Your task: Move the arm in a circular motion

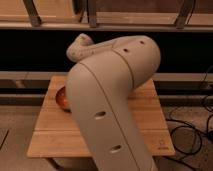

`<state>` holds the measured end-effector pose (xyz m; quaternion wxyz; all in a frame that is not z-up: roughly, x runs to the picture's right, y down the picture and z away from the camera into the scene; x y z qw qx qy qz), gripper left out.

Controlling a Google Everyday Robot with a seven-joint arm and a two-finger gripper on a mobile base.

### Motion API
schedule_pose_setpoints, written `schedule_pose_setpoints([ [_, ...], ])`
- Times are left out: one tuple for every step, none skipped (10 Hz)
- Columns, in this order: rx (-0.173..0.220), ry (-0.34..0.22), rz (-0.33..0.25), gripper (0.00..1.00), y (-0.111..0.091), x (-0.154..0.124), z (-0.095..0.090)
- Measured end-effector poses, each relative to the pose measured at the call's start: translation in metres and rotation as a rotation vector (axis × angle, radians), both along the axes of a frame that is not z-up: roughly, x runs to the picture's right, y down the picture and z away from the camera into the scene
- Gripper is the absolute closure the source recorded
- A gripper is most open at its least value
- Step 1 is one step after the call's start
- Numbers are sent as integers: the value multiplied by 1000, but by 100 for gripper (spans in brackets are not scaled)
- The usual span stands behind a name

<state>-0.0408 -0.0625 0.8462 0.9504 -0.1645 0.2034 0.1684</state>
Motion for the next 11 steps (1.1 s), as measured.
schedule_pose_setpoints([
  [-59, -49, -88, 20, 26, -28, -4],
  [-103, -84, -149, 20, 49, -39, -12],
  [-127, -105, -177, 20, 65, -40, -23],
  [-140, -114, -184, 20, 78, -33, -34],
  [-140, -107, -164, 20, 86, -19, -45],
  [-129, -84, -118, 20, 91, 4, -57],
  [-111, -61, -78, 20, 91, 24, -66],
  [-82, -27, -29, 20, 87, 49, -74],
  [-42, 19, 20, 20, 76, 78, -81],
  [-2, 67, 62, 20, 62, 107, -85],
  [39, 110, 95, 20, 44, 130, -85],
])
